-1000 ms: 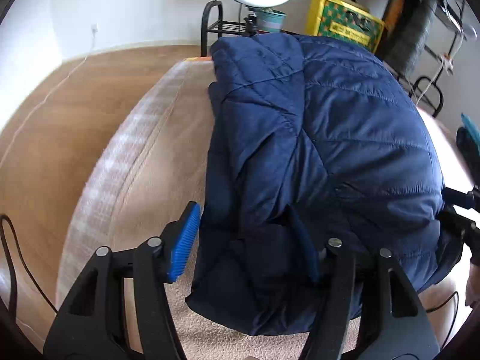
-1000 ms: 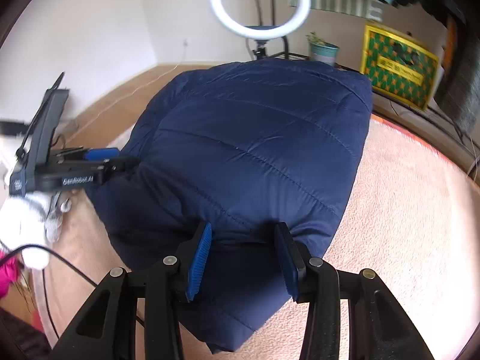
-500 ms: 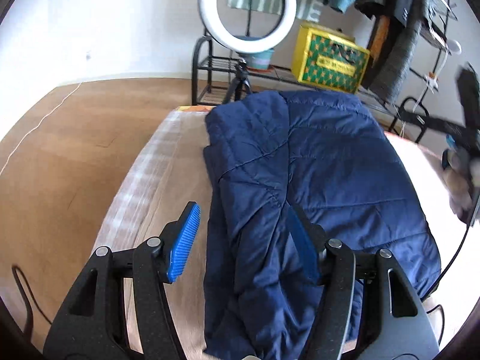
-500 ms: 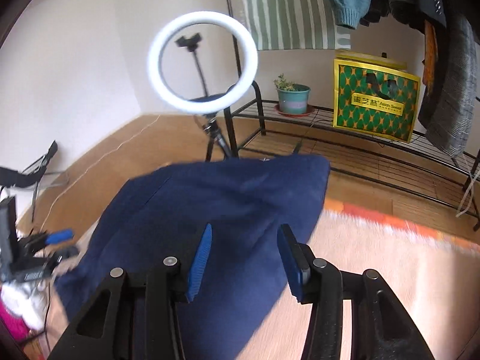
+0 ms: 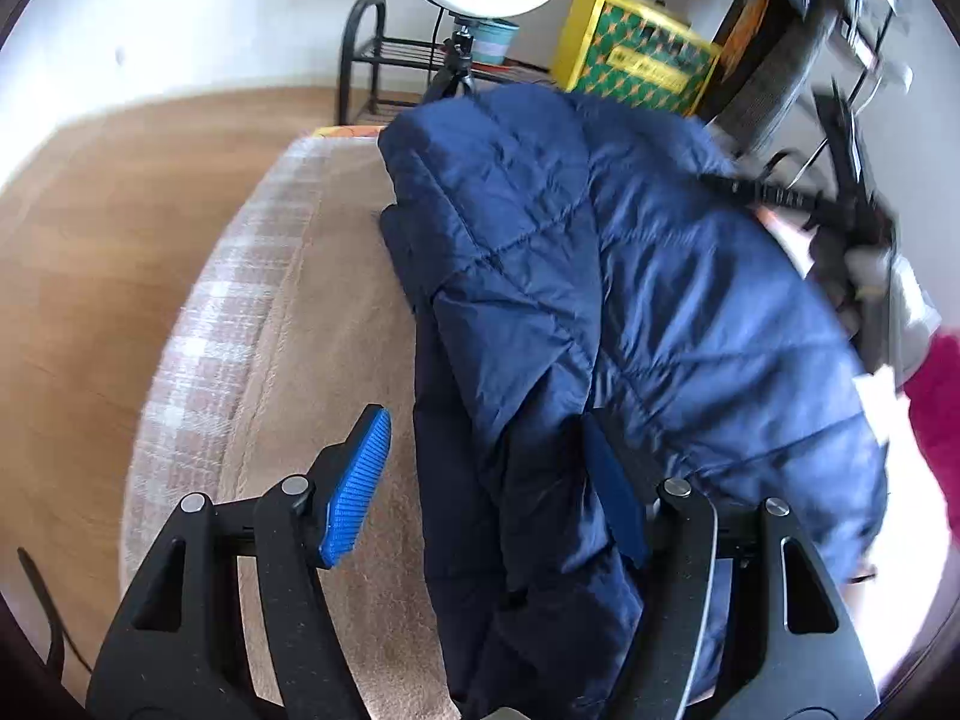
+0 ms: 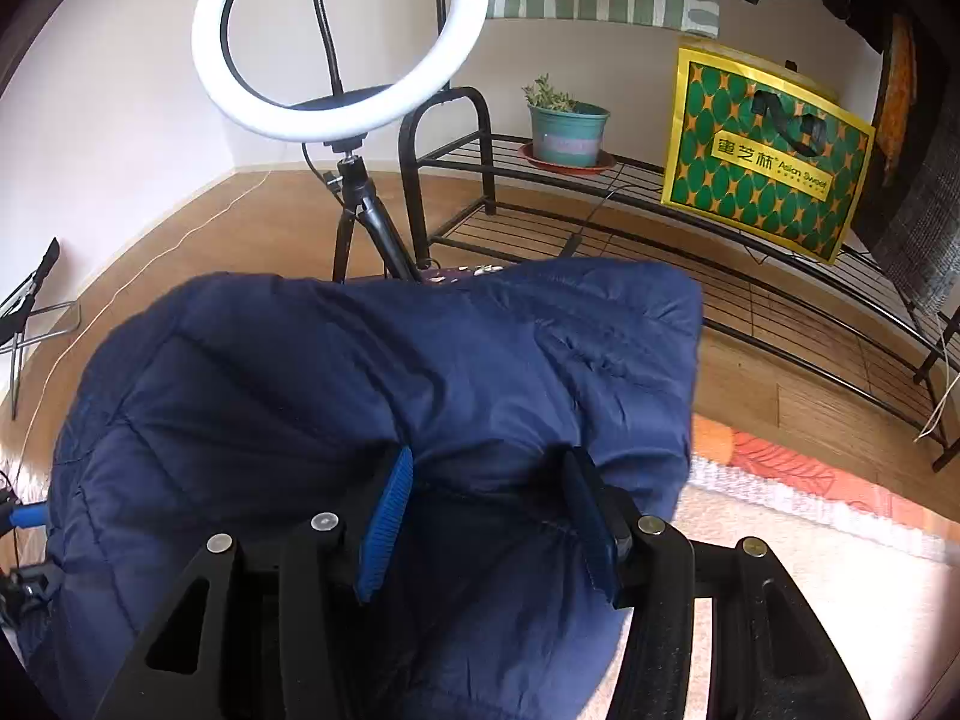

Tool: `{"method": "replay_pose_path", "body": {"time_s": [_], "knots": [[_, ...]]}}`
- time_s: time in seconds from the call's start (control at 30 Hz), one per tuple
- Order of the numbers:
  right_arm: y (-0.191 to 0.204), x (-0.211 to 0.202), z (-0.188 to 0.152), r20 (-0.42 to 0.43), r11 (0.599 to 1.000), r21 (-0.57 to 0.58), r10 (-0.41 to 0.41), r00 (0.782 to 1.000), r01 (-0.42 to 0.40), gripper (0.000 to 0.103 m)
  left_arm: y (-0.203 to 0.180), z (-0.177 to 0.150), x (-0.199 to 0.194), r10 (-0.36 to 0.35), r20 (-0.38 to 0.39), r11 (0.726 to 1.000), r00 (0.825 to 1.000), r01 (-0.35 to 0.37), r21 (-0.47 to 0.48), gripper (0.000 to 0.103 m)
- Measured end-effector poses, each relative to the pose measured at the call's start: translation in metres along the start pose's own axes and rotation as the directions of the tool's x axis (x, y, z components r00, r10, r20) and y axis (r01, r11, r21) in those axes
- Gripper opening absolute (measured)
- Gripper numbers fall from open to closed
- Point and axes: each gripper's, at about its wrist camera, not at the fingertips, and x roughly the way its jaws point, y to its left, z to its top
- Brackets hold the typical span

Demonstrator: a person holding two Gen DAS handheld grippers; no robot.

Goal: Fold large clothes

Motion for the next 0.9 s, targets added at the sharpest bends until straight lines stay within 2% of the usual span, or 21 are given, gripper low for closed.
{"method": "replay_pose_path", "body": {"time_s": [0.07, 0.13, 0.23, 0.33, 0.4, 0.5, 0.57, 0.6, 0.7, 0.8, 0.9], "knots": [[-0.009, -0.016, -0.002, 0.03, 0.998, 0.055, 0.038, 0.999, -0.04, 0.066, 0.023, 0.013, -0.007, -0.112, 0.0, 0.989, 0.994, 0.111, -0.102, 0.075], [-0.019, -0.037, -0.011, 0.058, 0.987, 0.112, 0.112, 0.992, -0.118, 0.083, 0.046, 0.027, -0.008, -0.206, 0.014, 0.962, 0.978, 0.205, -0.182, 0.077], [-0.028, -0.055, -0.027, 0.041, 0.96, 0.178, 0.21, 0.977, -0.214, 0.086, 0.072, 0.045, 0.001, -0.317, 0.017, 0.908, 0.948, 0.309, -0.285, 0.077], [-0.038, -0.061, -0.049, -0.006, 0.915, 0.26, 0.321, 0.947, -0.309, 0.089, 0.086, 0.056, 0.018, -0.422, -0.002, 0.852, 0.907, 0.395, -0.344, 0.077], [-0.043, -0.061, -0.065, -0.032, 0.882, 0.31, 0.383, 0.923, -0.356, 0.089, 0.09, 0.062, 0.034, -0.453, -0.04, 0.835, 0.89, 0.408, -0.37, 0.078], [-0.046, -0.053, -0.084, -0.039, 0.829, 0.384, 0.455, 0.89, -0.407, 0.089, 0.089, 0.065, 0.053, -0.464, -0.089, 0.836, 0.881, 0.402, -0.374, 0.078], [-0.05, -0.046, -0.094, -0.027, 0.777, 0.44, 0.514, 0.858, -0.451, 0.089, 0.086, 0.065, 0.066, -0.482, -0.115, 0.828, 0.868, 0.409, -0.384, 0.078], [-0.051, -0.042, -0.097, -0.025, 0.764, 0.451, 0.529, 0.848, -0.463, 0.089, 0.085, 0.065, 0.071, -0.497, -0.116, 0.819, 0.86, 0.42, -0.39, 0.078], [-0.049, -0.035, -0.1, -0.01, 0.75, 0.448, 0.548, 0.837, -0.486, 0.087, 0.082, 0.07, 0.076, -0.514, -0.115, 0.816, 0.85, 0.443, -0.371, 0.078], [-0.048, -0.032, -0.1, 0.009, 0.73, 0.443, 0.577, 0.817, -0.52, 0.08, 0.083, 0.074, 0.08, -0.533, -0.122, 0.808, 0.838, 0.461, -0.367, 0.078], [-0.051, -0.033, -0.102, 0.013, 0.722, 0.426, 0.598, 0.802, -0.545, 0.077, 0.081, 0.072, 0.08, -0.543, -0.116, 0.806, 0.832, 0.477, -0.35, 0.077]]}}
